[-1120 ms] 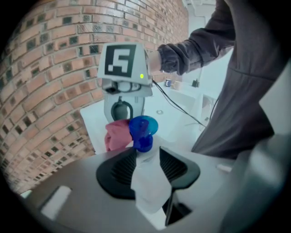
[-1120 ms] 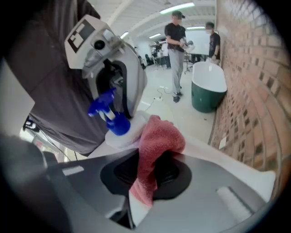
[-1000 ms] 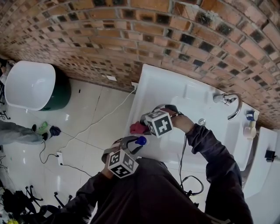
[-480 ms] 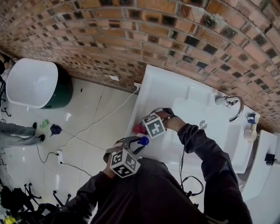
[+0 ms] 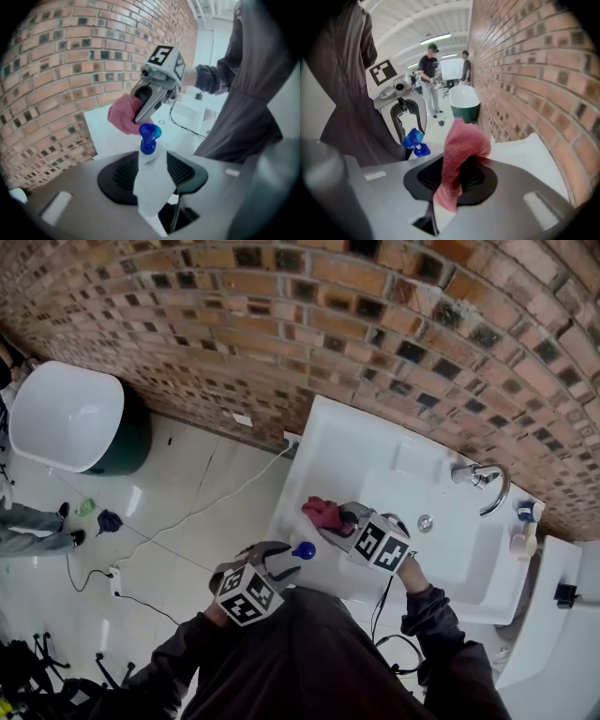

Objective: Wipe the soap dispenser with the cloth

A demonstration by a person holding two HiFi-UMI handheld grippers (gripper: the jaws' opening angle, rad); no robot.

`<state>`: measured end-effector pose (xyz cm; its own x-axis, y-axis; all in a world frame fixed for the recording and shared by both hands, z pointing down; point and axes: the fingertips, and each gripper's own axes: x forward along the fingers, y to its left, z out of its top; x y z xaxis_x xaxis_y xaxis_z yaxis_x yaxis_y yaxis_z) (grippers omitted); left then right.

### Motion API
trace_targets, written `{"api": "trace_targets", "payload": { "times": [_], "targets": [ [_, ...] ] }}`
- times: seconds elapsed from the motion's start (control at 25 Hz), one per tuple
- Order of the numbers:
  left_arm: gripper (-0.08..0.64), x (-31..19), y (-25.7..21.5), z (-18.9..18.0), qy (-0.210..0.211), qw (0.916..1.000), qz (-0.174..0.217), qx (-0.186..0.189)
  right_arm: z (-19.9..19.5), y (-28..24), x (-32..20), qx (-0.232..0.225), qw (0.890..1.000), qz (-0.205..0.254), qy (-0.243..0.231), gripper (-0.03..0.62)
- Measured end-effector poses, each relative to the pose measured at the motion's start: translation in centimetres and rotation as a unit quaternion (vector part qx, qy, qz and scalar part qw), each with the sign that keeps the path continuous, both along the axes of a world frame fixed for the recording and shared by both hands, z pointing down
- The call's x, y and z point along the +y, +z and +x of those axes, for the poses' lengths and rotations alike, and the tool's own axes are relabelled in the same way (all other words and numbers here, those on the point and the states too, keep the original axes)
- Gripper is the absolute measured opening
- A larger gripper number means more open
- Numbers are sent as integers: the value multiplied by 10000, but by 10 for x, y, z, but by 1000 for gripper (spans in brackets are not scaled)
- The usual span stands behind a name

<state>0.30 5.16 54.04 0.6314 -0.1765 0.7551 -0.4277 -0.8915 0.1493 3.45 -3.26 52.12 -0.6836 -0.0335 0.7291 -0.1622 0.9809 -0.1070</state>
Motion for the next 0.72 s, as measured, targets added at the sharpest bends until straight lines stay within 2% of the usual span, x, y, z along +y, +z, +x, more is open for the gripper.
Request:
{"api": "trace_targets", "payload": {
  "times": [0.08, 0.16, 0.28, 0.44, 0.72],
  "targets": [
    [199, -1, -10, -6, -112, 9998, 26, 151, 8, -25, 6, -423, 9960, 52, 789, 61],
    [199, -4, -21, -10, -283, 9988, 34, 397, 15, -46, 17, -779, 9854, 155, 1507, 61],
    [199, -9, -33, -17, -497, 9964, 104, 685, 19, -63, 41, -1041, 9696, 324, 2192, 61],
    [198, -9, -35, -20, -451, 9956, 178, 798, 13, -63, 64, -929, 9657, 569, 2355, 58],
    [198, -3, -40, -17, -203, 9953, 311, 890, 12, -69, 67, -831, 9623, 726, 2487, 57]
  ]
}}
